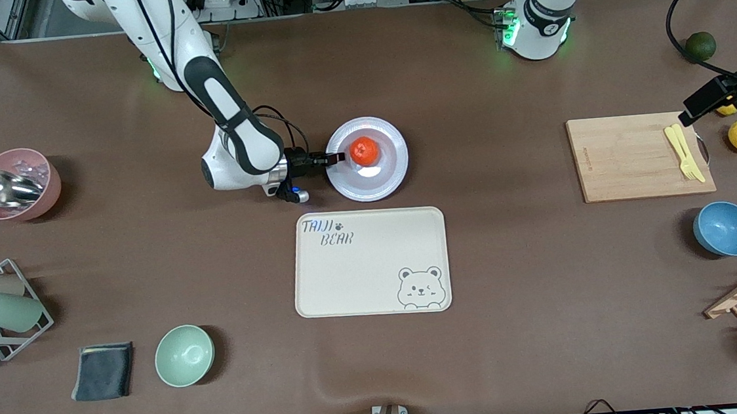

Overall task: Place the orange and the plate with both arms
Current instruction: 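Lift the plate with the right gripper toward the bear tray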

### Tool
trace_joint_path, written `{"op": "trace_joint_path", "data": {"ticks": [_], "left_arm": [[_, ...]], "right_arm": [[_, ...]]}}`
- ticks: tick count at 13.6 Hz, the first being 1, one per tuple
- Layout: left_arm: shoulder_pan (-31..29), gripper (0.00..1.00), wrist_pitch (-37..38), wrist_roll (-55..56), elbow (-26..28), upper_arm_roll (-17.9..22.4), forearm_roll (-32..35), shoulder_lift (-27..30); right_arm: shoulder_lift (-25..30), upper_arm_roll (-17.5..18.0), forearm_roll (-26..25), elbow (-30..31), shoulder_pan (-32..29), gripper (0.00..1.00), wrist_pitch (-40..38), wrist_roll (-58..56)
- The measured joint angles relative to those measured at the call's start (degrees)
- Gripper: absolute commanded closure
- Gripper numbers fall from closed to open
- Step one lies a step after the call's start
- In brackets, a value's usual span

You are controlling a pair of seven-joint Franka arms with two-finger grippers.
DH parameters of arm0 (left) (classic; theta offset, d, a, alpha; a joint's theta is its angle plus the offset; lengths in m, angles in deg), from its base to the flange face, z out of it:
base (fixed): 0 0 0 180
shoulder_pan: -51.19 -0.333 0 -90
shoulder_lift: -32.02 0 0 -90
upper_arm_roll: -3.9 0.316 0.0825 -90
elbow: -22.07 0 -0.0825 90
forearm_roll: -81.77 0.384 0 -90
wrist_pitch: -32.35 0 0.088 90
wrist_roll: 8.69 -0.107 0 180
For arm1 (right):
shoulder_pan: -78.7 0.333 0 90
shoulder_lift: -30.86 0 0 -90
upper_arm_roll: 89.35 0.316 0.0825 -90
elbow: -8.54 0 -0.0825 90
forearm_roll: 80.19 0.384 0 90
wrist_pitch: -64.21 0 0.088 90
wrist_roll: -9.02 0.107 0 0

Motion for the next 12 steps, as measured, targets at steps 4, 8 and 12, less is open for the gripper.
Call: {"op": "trace_joint_path", "data": {"ticks": [4, 8, 12], "left_arm": [[0.04, 0.0, 0.21, 0.0, 0.13, -0.02, 0.0, 0.05], [0.05, 0.0, 0.28, 0.0, 0.24, -0.06, 0.0, 0.07], [0.05, 0.0, 0.3, 0.0, 0.49, -0.06, 0.0, 0.08]], "right_arm": [[0.36, -0.12, 0.0, -0.33, 0.0, 1.0, 0.0, 0.0], [3.64, -0.67, 0.03, -1.24, -0.11, 1.0, 0.08, -0.01], [9.12, -1.58, 0.03, -1.99, -1.03, 1.0, 0.92, -0.01]]}}
